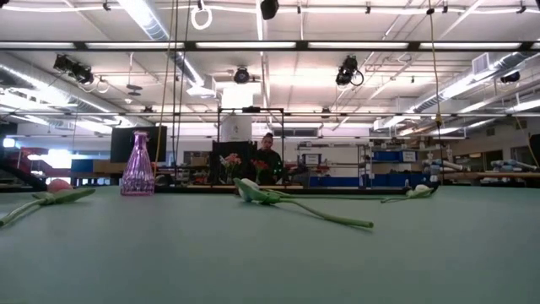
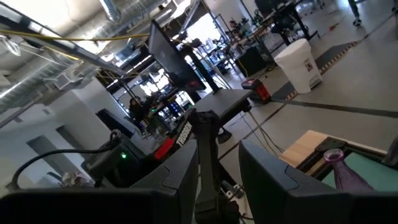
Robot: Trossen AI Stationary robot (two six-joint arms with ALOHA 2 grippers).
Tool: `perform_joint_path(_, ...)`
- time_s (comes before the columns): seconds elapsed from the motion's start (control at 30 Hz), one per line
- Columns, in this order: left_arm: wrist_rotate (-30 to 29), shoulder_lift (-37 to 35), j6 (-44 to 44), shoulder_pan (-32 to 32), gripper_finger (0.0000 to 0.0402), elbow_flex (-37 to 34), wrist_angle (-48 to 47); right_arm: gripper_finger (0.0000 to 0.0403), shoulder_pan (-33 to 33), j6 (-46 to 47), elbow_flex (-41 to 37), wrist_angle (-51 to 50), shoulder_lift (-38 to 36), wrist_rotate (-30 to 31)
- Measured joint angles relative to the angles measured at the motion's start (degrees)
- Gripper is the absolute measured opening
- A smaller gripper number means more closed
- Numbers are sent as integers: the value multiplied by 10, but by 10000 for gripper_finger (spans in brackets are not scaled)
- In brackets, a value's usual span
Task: Sort flowers into vase by color
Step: Put the red flower into the transparent vase
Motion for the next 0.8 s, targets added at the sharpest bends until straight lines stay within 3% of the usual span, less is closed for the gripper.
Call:
perform_joint_path(0.37,0,0,-23,0,142,0,-51,126,-2,5,0,-1,0,-10)
perform_joint_path(0.47,0,0,-30,0,168,11,-105,126,-2,5,0,-8,0,-10)
perform_joint_path(0.8,-11,0,-17,0,190,145,-287,126,-2,15,0,-7,0,-11)
